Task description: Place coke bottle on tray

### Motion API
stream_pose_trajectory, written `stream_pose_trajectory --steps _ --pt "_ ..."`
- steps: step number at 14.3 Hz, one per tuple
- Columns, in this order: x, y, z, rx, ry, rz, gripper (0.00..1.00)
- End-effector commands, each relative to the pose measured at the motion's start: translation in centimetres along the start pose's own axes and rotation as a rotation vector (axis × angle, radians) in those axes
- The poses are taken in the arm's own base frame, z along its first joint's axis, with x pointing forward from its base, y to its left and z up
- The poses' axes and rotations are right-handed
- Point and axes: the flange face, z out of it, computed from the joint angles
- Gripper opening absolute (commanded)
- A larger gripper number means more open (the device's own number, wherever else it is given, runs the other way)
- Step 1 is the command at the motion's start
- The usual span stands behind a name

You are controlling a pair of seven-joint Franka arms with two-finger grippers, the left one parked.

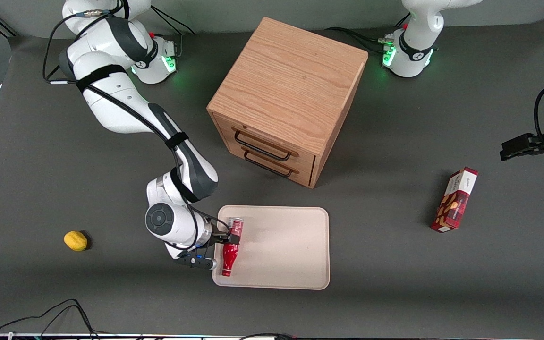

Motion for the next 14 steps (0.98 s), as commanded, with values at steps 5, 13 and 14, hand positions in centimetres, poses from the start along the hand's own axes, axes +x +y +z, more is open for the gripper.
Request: stream_pose_trajectory --steps 5,13,14 --pt "-0.6 -0.4 1.7 -0.012 0.022 -0.020 1.00" --pt "-0.8 -0.6 -13.7 -0.093 0.005 -0.045 1.00" --pt "-1.1 0.0 -16.9 -0.110 -0.008 -0.038 1.00"
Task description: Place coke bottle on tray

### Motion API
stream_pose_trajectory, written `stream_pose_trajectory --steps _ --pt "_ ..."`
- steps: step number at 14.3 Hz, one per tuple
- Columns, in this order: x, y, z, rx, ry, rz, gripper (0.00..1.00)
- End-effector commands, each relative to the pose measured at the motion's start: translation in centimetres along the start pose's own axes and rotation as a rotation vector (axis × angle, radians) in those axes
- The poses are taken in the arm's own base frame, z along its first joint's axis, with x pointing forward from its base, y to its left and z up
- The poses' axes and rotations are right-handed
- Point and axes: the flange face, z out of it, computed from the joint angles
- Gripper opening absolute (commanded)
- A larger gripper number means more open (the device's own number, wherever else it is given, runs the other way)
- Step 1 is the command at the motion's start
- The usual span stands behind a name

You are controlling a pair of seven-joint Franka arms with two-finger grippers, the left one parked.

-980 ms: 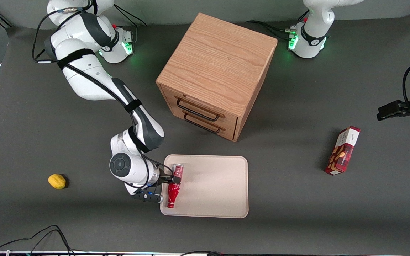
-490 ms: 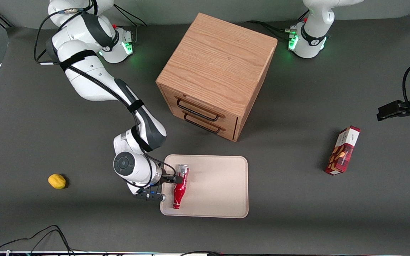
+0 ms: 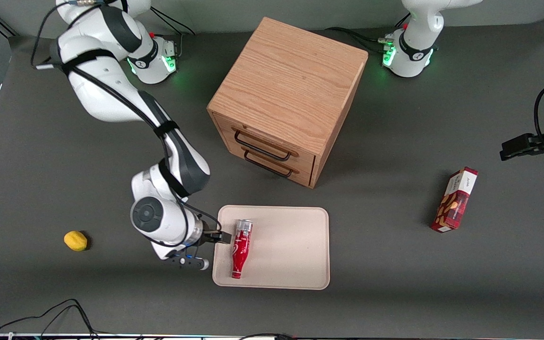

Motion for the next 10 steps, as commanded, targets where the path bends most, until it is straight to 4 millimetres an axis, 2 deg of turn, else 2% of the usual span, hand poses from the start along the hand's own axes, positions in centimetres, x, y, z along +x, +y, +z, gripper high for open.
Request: stream_pose_trajectory --steps 1,4,6,7,8,9,10 --pt "-1.7 1.6 -9.3 -0.064 -0.014 -0.008 1.00" --pt "-4.6 4.8 -19.8 -0.124 -0.059 0.026 1.00" --pt "-6.4 8.8 -27.5 -0.151 -0.030 0.095 1.00" --pt "-8.1 10.1 -30.7 -0.161 -0.041 0.105 1.00" --pt "-10.0 11.2 -33.2 -0.165 -0.075 0.093 1.00" --pt "-11.6 13.2 -35.6 -0.166 -0.097 0.100 1.00" --pt "-13.7 14.1 -37.4 -0.174 -0.104 0.107 1.00"
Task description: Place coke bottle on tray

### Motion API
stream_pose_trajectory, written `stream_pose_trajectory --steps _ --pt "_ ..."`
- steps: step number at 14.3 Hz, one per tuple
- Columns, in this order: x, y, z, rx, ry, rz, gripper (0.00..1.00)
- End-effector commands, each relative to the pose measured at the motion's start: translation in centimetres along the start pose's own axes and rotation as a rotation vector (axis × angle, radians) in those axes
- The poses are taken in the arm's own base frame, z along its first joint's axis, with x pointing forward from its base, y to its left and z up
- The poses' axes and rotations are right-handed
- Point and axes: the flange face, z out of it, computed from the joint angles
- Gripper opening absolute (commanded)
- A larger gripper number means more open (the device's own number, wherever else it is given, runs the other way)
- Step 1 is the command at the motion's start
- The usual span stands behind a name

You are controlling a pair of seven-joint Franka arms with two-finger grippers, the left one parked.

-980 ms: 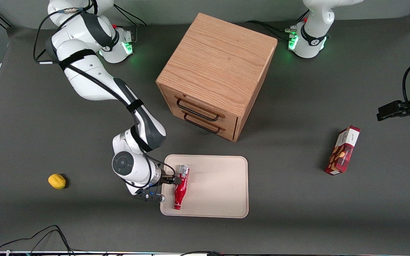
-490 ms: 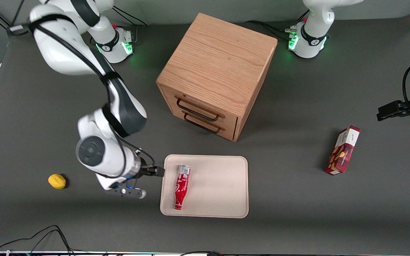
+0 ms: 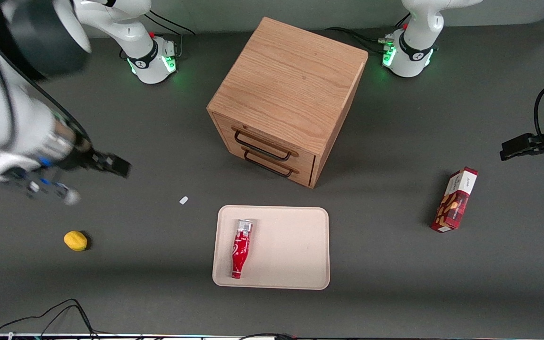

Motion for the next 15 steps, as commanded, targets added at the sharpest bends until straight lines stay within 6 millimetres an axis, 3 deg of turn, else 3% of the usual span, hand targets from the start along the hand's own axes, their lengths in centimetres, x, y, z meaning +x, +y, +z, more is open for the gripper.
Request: stream_pose_trajectory --steps 1,4,5,8,11,15 --pt "-5.6 4.7 -2.9 -0.010 -0.030 0.004 1.00" --pt "-9.7 9.8 -2.8 0.015 -0.033 -0.001 1.00" --pt "-10.0 11.7 -2.7 0.032 -0.034 0.026 1.00" --pt "-11.4 14.2 -2.2 0.040 -0.041 0.027 1.00" --pt "-12.5 14.9 -1.9 0.045 -0.035 0.031 1.00" --pt "-11.1 14.6 -3.2 0.054 -0.017 0.024 1.00"
